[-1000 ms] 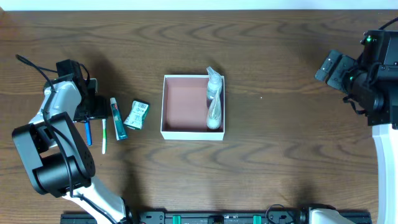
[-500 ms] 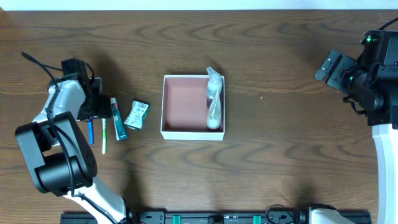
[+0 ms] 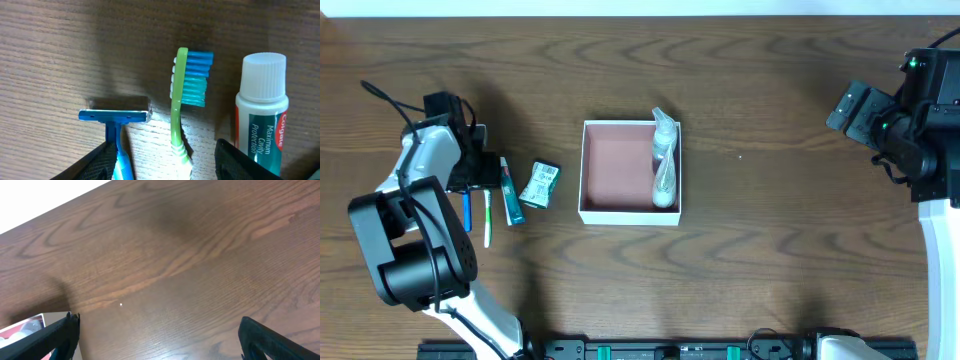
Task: Pack container
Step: 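Reach the left gripper to the blue razor and grasp it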
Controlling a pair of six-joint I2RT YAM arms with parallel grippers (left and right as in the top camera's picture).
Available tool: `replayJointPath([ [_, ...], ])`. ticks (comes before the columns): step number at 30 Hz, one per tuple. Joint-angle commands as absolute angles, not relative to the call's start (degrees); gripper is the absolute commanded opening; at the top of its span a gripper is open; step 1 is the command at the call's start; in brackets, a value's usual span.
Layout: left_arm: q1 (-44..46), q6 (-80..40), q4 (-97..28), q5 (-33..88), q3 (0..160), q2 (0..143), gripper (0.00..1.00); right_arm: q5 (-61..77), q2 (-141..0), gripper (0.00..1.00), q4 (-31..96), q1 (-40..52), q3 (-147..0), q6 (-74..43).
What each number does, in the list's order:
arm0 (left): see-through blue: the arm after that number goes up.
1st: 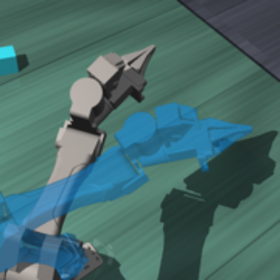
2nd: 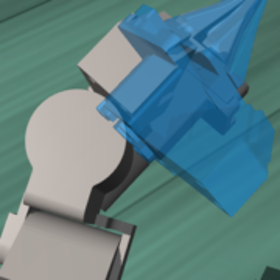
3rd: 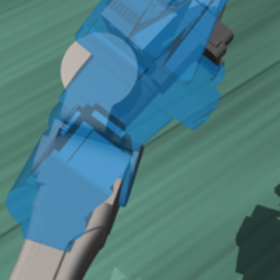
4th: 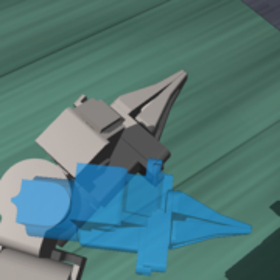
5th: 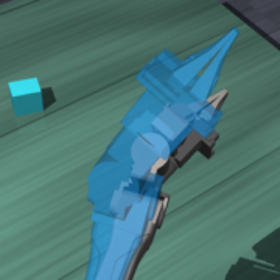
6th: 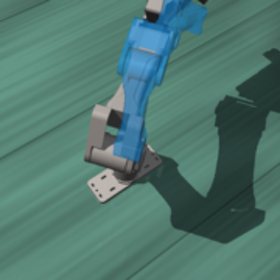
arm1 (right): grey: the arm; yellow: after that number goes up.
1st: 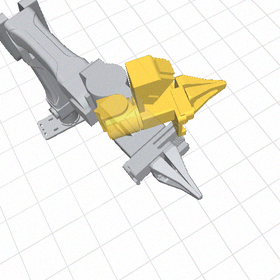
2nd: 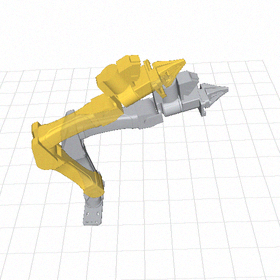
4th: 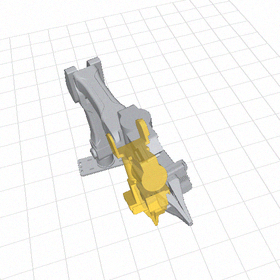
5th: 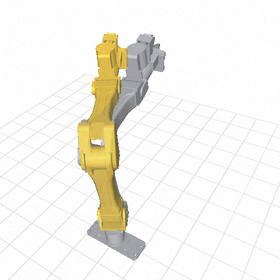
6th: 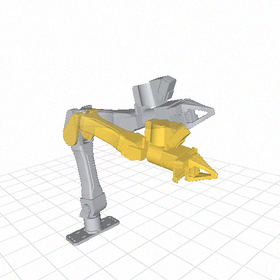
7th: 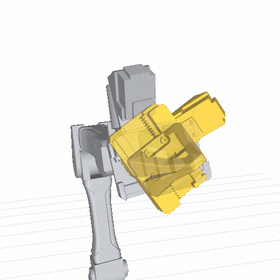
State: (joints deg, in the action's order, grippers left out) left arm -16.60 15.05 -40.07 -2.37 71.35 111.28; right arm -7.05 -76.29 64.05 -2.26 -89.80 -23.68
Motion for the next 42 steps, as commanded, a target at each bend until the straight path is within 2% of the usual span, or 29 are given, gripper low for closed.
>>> replayJointPath([
  [1,-16.69,14.87,-39.94,0.27,68.49,117.21,0.64,-7.07,-76.40,0.99,64.10,-2.61,-89.82,-23.73],
  [9,-16.69,12.75,-42.19,0.43,70.43,114.96,0.64,-7.07,-76.40,0.99,64.10,-2.61,-89.82,-23.73],
  [19,-17.72,11.31,-44.27,-2.02,70.85,103.18,0.65,-7.07,-76.40,0.99,64.10,-2.61,-89.82,-23.73],
  [31,-24.29,14.13,-44.51,-1.93,68.66,104.90,0.65,-7.07,-76.40,0.99,64.10,-2.61,-89.82,-23.73],
  [42,-24.40,14.11,-44.51,0.01,68.47,113.10,0.65,-7.07,-76.40,0.99,64.10,-2.61,-89.82,-23.73],
])
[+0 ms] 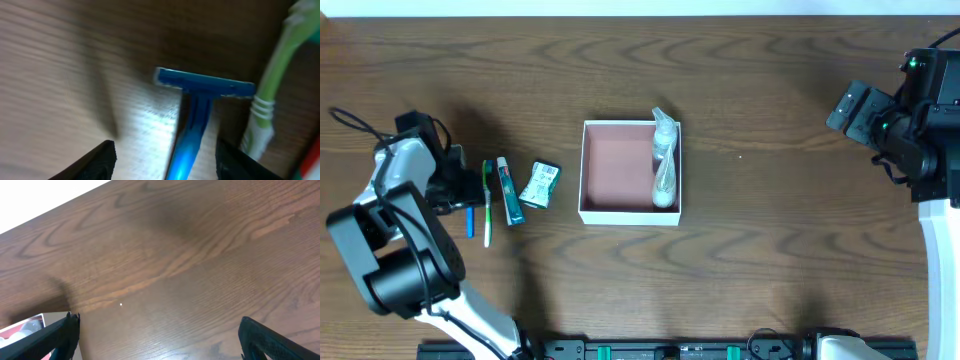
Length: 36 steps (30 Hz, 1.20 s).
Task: Pack container
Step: 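Reach the left gripper to the blue razor and grasp it, then carry the razor into the box and release it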
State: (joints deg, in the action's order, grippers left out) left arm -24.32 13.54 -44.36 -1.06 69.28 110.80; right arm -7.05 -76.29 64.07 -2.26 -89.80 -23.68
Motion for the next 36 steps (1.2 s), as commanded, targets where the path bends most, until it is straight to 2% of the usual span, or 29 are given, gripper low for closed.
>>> replayJointPath([
  [1,-24.43,14.11,-44.51,-0.01,68.47,113.65,0.64,-7.07,-76.40,0.99,64.10,-2.61,-89.82,-23.73],
  [4,-24.43,13.89,-44.49,0.01,68.47,114.74,0.63,-7.07,-76.40,0.99,64.10,-2.61,-89.82,-23.73],
  [8,-24.43,13.58,-43.83,0.03,68.49,114.67,0.50,-7.07,-76.40,0.99,64.10,-2.61,-89.82,-23.73],
  [10,-24.40,12.99,-43.40,0.27,68.75,114.28,0.40,-7.07,-76.40,0.99,64.10,-2.61,-89.82,-23.73],
  [23,-24.40,13.02,-44.69,0.67,71.50,105.67,0.07,-7.07,-76.40,0.99,64.10,-2.61,-89.82,-23.73],
  [29,-24.27,11.07,-45.21,1.52,71.50,101.34,0.06,-7.07,-76.40,0.99,64.10,-2.61,-89.82,-23.73],
  [36,-18.74,8.88,-45.32,14.63,71.55,93.06,0.06,-7.07,-76.40,0.99,64.10,-2.61,-89.82,-23.73],
])
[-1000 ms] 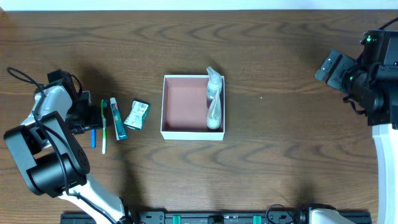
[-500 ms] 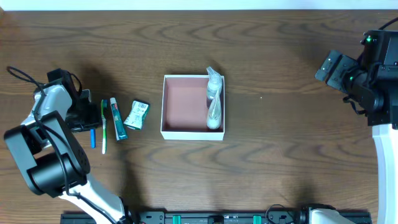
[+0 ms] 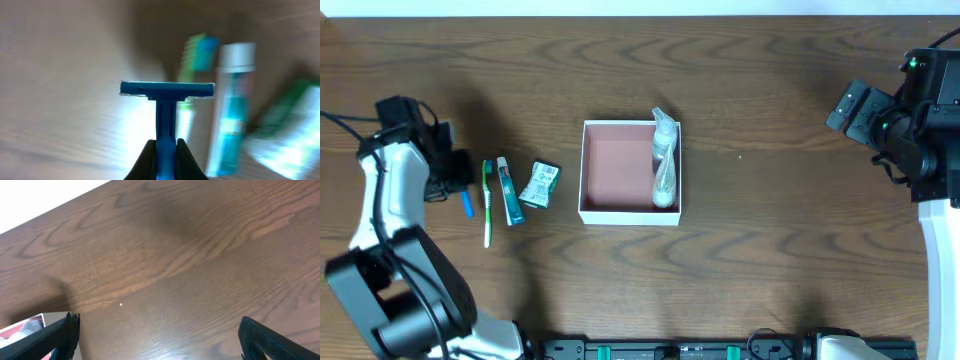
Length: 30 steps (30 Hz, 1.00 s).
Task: Pack container
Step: 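Carry the razor into the box and release it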
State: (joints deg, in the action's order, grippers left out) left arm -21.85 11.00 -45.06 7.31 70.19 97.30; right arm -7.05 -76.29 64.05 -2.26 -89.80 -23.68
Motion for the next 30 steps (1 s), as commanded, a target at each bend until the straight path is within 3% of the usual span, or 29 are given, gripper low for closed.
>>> replayJointPath([
  [1,-16.80,8.05,-45.32,16.47,71.57,91.24,0.06,-7.07,-76.40,0.99,64.10,-2.61,-89.82,-23.73],
  [9,4.01,1.76,-41.32,17.30,71.64,79.42,0.06,-7.07,-76.40,0.99,64.10,-2.61,-89.82,-23.73],
  [15,17.28,-3.36,-40.14,4.21,71.22,81.69,0.06,-7.07,-76.40,0.99,64.10,-2.61,-89.82,-23.73],
  [26,21.08,-13.85,-37.12,2.00,71.11,99.02,0.06,-7.07,-76.40,0.99,64.10,-2.61,-89.82,-23.73],
  [30,21.08,-13.85,-36.34,2.04,71.11,102.24,0.10,-7.07,-76.40,0.99,64.10,-2.61,-89.82,-23.73],
])
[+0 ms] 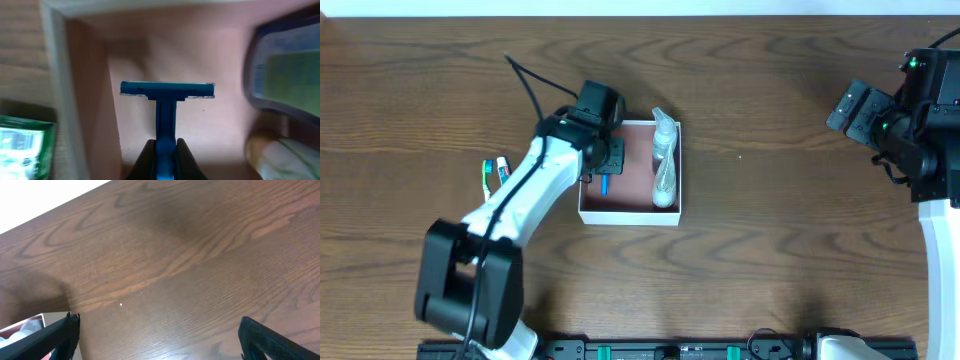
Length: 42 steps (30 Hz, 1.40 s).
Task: Pack container
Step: 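Carry the razor into the box and release it, then grasp the green toothbrush with the left gripper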
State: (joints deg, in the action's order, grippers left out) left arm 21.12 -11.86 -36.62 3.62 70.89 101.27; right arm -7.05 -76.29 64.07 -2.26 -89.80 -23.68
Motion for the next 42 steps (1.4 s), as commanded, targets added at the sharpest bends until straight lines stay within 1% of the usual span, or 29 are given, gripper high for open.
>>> replayJointPath([
  [1,21.08,-13.85,-36.32,2.04,71.11,102.52,0.12,-7.07,-76.40,0.99,64.10,-2.61,-89.82,-23.73],
  [3,21.08,-13.82,-36.34,2.04,71.11,102.56,0.17,-7.07,-76.40,0.99,64.10,-2.61,-89.82,-23.73],
  [4,21.08,-13.85,-36.32,2.04,71.13,102.48,0.21,-7.07,-76.40,0.99,64.10,-2.61,-89.82,-23.73],
  [5,21.08,-13.82,-36.32,2.00,71.13,102.43,0.23,-7.07,-76.42,0.99,64.10,-2.61,-89.82,-23.73],
  [13,21.08,-13.61,-37.63,1.89,71.99,100.88,0.29,-7.07,-76.40,0.99,64.10,-2.61,-89.82,-23.73],
  [17,21.08,-13.58,-42.11,2.26,75.79,96.95,0.30,-7.07,-76.40,0.99,64.10,-2.61,-89.82,-23.73],
  [19,21.08,-12.62,-45.63,2.28,78.74,93.67,0.34,-7.07,-76.40,0.99,64.10,-2.61,-89.82,-23.73],
  [20,21.06,-10.72,-47.16,1.98,80.01,91.92,0.35,-7.07,-76.40,0.99,64.10,-2.61,-89.82,-23.73],
  [22,20.69,-7.29,-49.12,-1.72,81.10,88.33,0.41,-7.07,-76.40,0.99,64.10,-2.61,-89.82,-23.73],
  [24,19.55,-6.22,-51.27,-8.82,81.08,85.32,0.49,-7.07,-76.40,0.99,64.10,-2.61,-89.82,-23.73],
  [25,18.65,-6.24,-52.64,-11.94,81.08,84.33,0.53,-7.07,-76.40,0.99,64.10,-2.61,-89.82,-23.73],
  [27,15.51,-6.24,-56.12,-15.79,81.08,83.24,0.57,-7.07,-76.40,0.99,64.10,-2.61,-89.82,-23.73],
  [30,8.58,-6.24,-59.83,-14.33,80.31,83.79,0.65,-7.07,-76.40,0.99,64.10,-2.61,-89.82,-23.73],
  [35,-3.73,-6.22,-60.31,-4.36,76.55,88.23,0.65,-7.07,-76.40,0.99,64.10,-2.61,-89.82,-23.73],
  [38,-8.21,-5.67,-60.38,-3.57,75.44,92.60,0.65,-7.07,-76.40,0.99,64.10,-2.61,-89.82,-23.73],
  [42,-11.99,-1.21,-59.86,-3.62,75.33,98.83,0.65,-7.07,-76.40,0.99,64.10,-2.61,-89.82,-23.73],
])
